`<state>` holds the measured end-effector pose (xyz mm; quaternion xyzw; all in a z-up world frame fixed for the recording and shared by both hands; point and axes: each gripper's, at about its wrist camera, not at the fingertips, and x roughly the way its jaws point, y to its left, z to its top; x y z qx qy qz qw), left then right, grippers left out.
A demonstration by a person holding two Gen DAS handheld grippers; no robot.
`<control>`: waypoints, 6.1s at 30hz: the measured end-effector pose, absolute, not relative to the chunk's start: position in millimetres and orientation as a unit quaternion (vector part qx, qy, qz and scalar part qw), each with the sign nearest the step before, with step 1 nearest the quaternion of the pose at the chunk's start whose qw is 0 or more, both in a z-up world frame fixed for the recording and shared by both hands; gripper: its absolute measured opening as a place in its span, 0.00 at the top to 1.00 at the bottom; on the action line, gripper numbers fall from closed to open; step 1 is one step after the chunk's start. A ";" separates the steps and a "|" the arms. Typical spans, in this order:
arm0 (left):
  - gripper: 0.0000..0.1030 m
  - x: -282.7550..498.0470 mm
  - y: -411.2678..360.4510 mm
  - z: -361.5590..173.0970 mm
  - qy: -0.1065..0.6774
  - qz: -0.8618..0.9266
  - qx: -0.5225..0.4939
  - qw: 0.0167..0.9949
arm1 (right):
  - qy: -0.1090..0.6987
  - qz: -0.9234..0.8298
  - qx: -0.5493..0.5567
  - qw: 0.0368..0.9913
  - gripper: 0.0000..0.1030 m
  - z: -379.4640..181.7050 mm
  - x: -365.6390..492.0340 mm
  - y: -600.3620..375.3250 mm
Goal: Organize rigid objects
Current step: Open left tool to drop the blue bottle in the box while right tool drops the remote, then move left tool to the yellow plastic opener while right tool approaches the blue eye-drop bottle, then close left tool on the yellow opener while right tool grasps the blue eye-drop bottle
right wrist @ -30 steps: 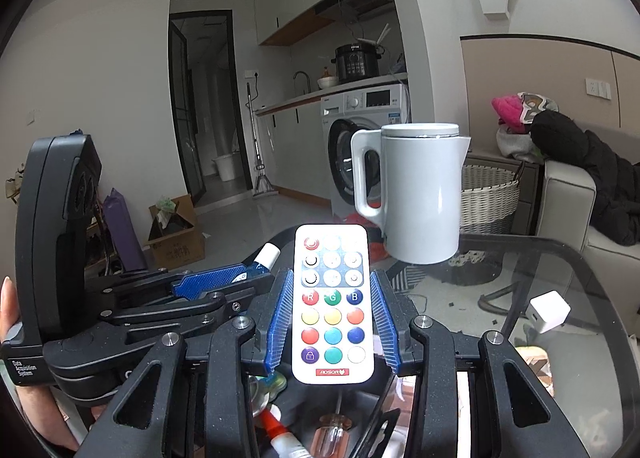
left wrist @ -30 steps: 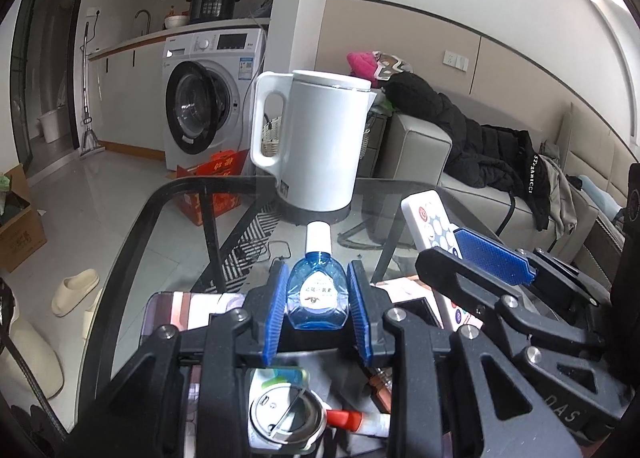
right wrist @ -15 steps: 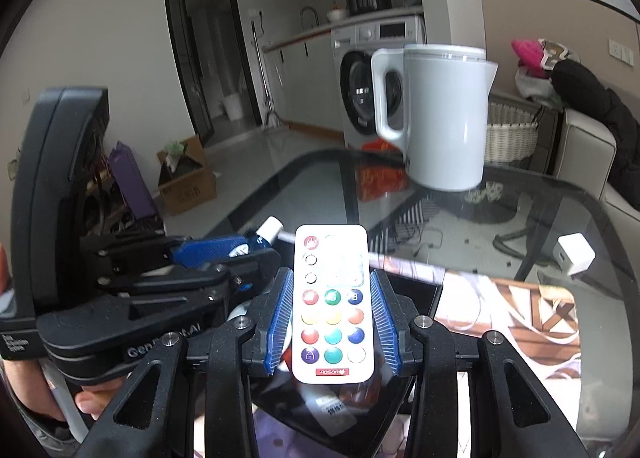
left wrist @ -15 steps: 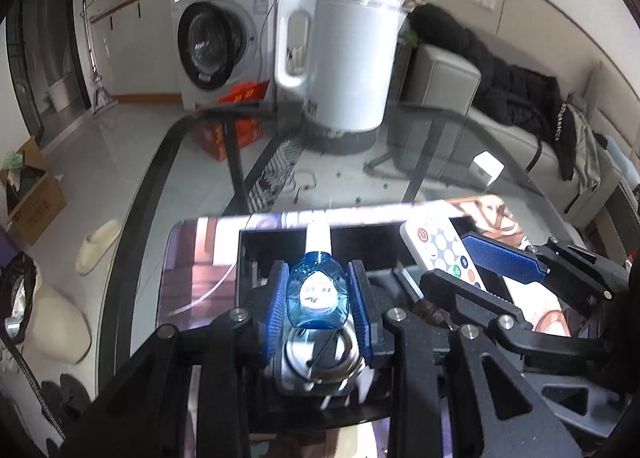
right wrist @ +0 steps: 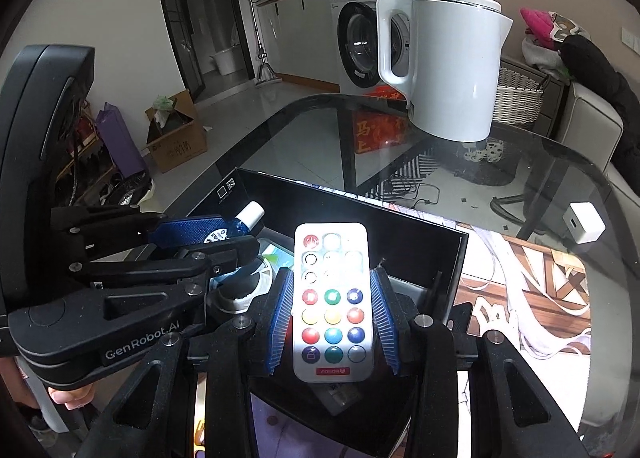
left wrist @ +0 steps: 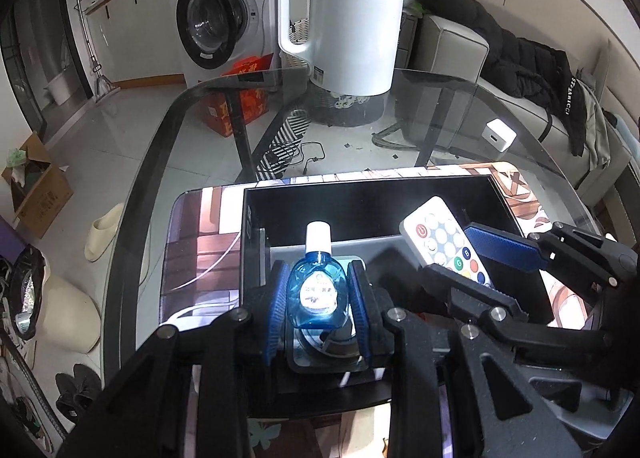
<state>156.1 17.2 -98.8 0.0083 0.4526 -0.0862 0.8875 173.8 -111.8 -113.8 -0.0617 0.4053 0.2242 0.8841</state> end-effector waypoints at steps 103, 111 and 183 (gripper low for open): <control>0.45 27.5 -14.2 -135.9 0.556 -0.128 0.036 0.820 | 0.518 0.177 -0.083 0.833 0.43 -153.7 58.7 -180.6; 0.44 40.8 -39.6 -135.0 0.551 -0.144 0.051 0.821 | 0.519 0.180 -0.075 0.832 0.43 -153.0 58.1 -191.5; 0.83 48.7 -19.7 -123.5 0.526 -0.155 0.048 0.835 | 0.498 0.211 -0.127 0.832 0.70 -152.8 54.8 -155.2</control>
